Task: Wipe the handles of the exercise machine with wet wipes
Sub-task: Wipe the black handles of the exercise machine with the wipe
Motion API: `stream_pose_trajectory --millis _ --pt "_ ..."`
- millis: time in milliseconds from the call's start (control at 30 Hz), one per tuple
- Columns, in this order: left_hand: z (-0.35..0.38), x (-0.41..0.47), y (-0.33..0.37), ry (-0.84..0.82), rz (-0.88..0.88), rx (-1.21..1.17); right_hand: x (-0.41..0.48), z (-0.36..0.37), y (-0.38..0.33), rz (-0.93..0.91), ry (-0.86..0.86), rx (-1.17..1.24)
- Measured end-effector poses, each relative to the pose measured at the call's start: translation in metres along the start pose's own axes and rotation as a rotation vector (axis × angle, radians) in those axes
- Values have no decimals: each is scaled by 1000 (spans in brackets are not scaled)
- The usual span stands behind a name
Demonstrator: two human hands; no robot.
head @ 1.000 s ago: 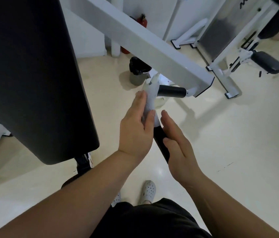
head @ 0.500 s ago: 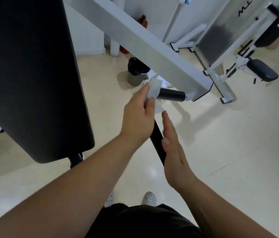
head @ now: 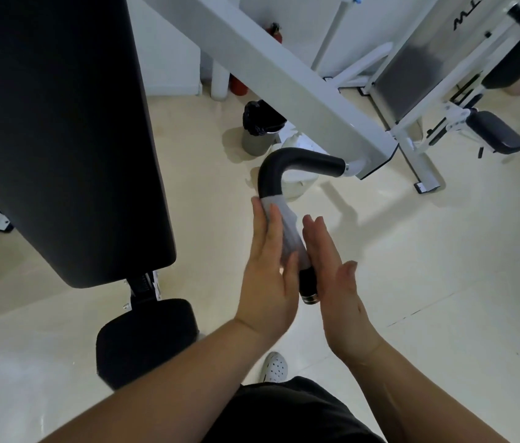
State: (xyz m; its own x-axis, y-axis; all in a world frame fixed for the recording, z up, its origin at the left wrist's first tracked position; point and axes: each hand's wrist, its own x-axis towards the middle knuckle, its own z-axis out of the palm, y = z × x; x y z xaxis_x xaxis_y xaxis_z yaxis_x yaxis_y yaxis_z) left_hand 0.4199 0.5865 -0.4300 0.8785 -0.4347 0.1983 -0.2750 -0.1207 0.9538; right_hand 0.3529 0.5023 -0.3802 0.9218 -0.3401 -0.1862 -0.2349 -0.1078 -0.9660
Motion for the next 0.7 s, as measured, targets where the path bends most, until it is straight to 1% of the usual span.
stream_pose_trajectory --millis 100,167,300,400,500,567,633,700 --pt "12 -16 7 -31 -85 -36 0 -11 3 77 -2 35" --pt "14 -11 11 -10 -111 -61 0 -18 2 109 -11 92" --pt "5 33 22 149 -196 -61 -7 -31 0 90 -66 143" --pt "6 50 27 236 -221 -30 -6 -42 7 130 -112 142" --pt "23 29 22 278 -206 -7 -5 -47 13 170 -232 61" --pt "39 -1 19 273 -219 -49 -9 -49 21 133 -300 7" --pt "58 -31 17 255 -238 -99 -13 -52 23 151 -318 38" --pt "75 -53 20 272 -247 -145 -17 -59 25 162 -342 83"
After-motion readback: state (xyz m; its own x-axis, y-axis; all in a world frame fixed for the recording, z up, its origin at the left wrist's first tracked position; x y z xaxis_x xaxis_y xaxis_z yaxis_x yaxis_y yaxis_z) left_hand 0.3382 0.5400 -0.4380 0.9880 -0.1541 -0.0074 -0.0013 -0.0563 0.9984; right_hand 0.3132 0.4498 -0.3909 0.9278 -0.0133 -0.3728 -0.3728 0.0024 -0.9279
